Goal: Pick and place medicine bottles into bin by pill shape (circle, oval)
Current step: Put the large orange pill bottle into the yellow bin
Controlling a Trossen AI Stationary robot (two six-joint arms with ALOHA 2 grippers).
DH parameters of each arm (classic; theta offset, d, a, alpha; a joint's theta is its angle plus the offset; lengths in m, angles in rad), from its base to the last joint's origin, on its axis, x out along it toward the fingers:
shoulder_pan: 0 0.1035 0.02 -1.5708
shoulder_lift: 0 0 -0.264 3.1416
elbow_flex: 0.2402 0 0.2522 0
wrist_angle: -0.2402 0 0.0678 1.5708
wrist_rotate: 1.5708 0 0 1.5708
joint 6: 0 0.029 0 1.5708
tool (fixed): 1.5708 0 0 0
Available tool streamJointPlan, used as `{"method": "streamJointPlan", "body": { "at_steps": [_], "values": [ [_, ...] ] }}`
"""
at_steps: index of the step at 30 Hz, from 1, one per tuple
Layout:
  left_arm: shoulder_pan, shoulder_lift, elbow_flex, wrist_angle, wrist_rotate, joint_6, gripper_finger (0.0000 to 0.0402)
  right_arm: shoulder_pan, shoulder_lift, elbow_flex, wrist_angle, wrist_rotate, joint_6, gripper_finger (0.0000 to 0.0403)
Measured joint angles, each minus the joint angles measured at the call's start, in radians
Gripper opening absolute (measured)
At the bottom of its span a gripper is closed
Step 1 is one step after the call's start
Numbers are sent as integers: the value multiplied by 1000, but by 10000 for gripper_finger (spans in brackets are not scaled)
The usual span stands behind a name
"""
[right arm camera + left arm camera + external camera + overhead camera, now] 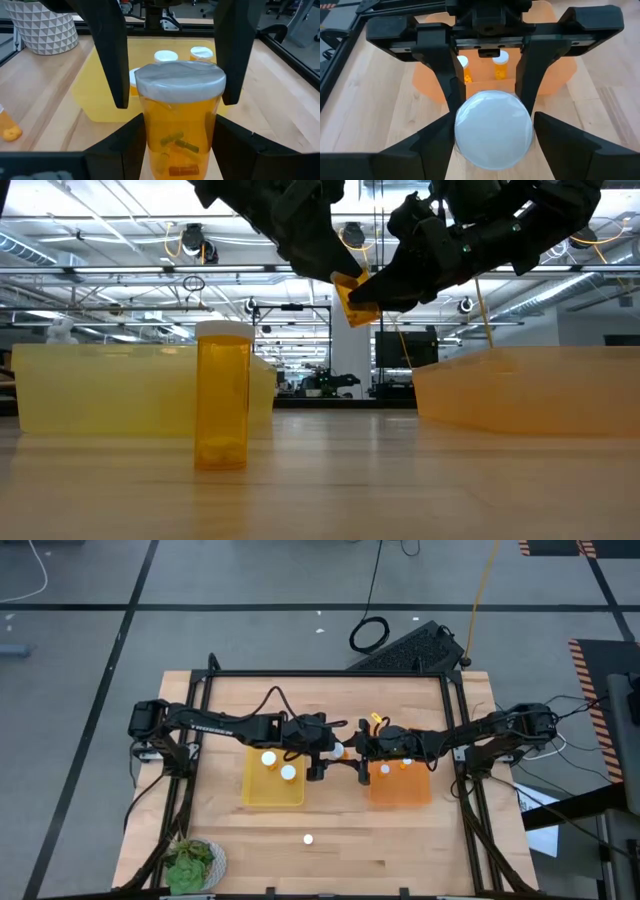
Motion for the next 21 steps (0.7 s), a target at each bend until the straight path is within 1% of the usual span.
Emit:
{"method": "streamJointPlan", "body": {
  "at_steps": [13, 16, 21],
  "values": [
    [0, 0, 0, -5, -8, 5, 268, 0, 0, 0, -2, 2, 0, 192],
    [0, 0, 0, -5, -9, 5, 255, 0, 0, 0, -2, 2, 0, 192],
    [0, 0, 0, -5, -11, 9, 221, 0, 0, 0, -2, 2, 0, 192]
  ]
}}
